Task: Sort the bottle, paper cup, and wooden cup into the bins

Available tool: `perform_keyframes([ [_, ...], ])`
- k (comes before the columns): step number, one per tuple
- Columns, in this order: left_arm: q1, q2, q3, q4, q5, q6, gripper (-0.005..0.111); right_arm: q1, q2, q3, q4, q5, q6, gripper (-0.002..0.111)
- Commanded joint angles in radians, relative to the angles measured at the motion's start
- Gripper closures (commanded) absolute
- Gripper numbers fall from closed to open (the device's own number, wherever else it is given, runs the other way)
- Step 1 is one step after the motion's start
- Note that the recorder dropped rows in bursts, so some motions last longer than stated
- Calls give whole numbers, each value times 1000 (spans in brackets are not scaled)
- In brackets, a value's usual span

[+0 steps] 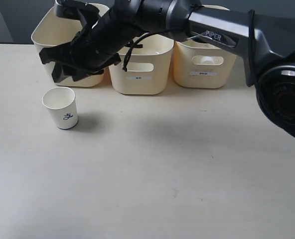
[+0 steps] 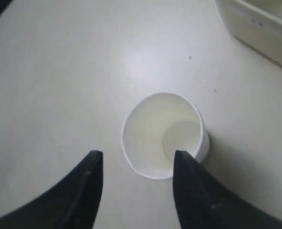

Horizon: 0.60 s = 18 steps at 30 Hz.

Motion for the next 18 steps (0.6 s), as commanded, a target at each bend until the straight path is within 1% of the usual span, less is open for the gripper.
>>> perform_keyframes([
  [1, -3, -5, 1, 0, -6, -2, 107, -5, -7, -5, -45, 44, 50, 62],
  [18, -3, -5, 1, 0, -6, -2, 107, 8, 17, -5, -44, 53, 138, 62],
])
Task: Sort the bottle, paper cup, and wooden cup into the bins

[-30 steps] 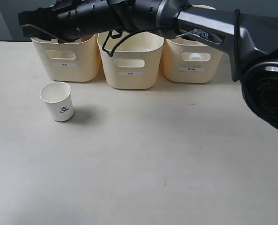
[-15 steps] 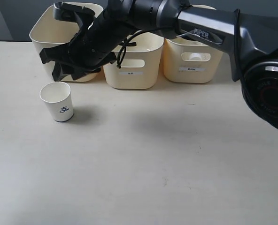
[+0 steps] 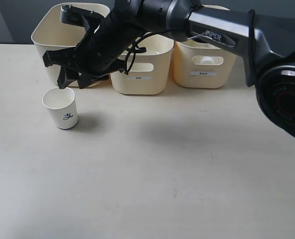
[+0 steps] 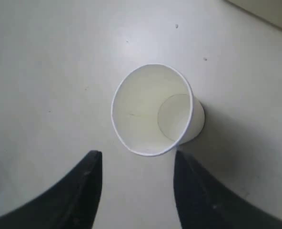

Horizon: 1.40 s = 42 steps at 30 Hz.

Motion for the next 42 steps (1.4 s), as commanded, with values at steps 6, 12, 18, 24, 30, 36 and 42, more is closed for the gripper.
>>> perform_keyframes([
  [6, -3, -5, 1, 0, -6, -2, 107, 27, 63, -5, 7, -28, 14, 62],
  [12, -3, -5, 1, 0, -6, -2, 107, 27, 83, -5, 15, -48, 16, 62],
  [18, -3, -5, 1, 0, -6, -2, 107, 27, 96, -5, 23, -88, 16, 62],
  [24, -3, -5, 1, 0, -6, -2, 107, 27, 116, -5, 34, -118, 36, 62],
  [30, -3, -5, 1, 0, -6, -2, 107, 27, 139, -5, 46, -131, 39, 62],
  [36, -3, -5, 1, 0, -6, -2, 107, 27, 139, -5, 46, -140, 39, 88],
  [42, -3, -5, 1, 0, -6, -2, 107, 27, 122, -5, 27, -134, 23, 108],
])
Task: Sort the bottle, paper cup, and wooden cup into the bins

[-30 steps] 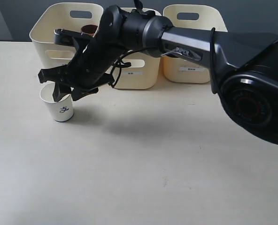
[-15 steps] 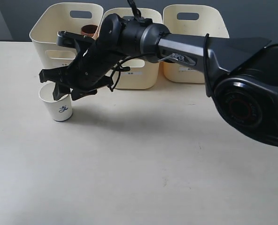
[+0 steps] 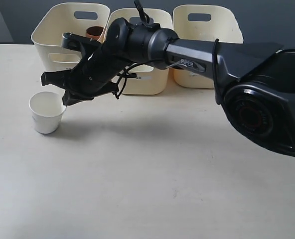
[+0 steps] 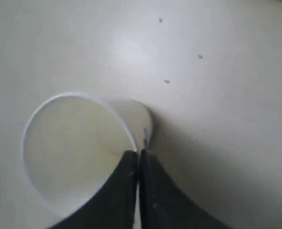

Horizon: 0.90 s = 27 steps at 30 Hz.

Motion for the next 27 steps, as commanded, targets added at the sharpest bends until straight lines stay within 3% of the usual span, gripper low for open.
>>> perform_keyframes([
  [1, -3, -5, 1, 0, -6, -2, 107, -5, -14, 2, -39, 11, -18, 108],
  [10, -3, -5, 1, 0, -6, -2, 107, -5, -60, 2, -77, 51, -18, 109],
  [17, -3, -5, 1, 0, -6, -2, 107, -5, -62, 2, -186, 201, -60, 109],
  [27, -3, -5, 1, 0, -6, -2, 107, -1, -64, 2, -171, 338, -85, 109],
])
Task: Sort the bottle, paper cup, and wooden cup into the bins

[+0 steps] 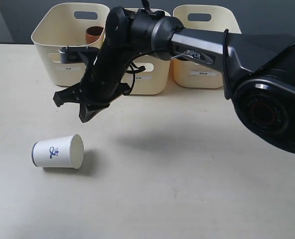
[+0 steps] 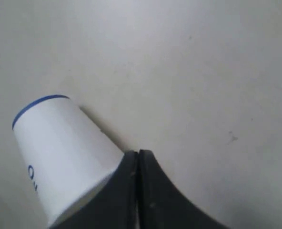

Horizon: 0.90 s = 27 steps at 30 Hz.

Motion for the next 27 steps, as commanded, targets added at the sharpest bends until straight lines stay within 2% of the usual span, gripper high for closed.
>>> perform_keyframes([
  [1, -3, -5, 1, 0, -6, -2, 107, -1, -14, 2, 22, 47, -22, 109],
  [3, -3, -5, 1, 0, -6, -2, 107, -1, -14, 2, 55, 76, -29, 108],
  [5, -3, -5, 1, 0, -6, -2, 107, -1, -14, 2, 88, 111, -39, 101],
  [9, -3, -5, 1, 0, -6, -2, 107, -1, -14, 2, 130, 167, -48, 75],
  [12, -3, -5, 1, 0, -6, -2, 107, 4, -14, 8, 143, 167, -41, 65],
  [17, -3, -5, 1, 0, -6, -2, 107, 6, -16, 13, 225, 156, -41, 68],
  [22, -3, -5, 1, 0, -6, -2, 107, 16, -12, 47, 216, 162, -41, 68],
  [25, -3, -5, 1, 0, -6, -2, 107, 16, -12, 69, 164, 104, -49, 68],
  [27, -3, -5, 1, 0, -6, -2, 107, 18, -10, 92, 219, 67, -52, 68],
])
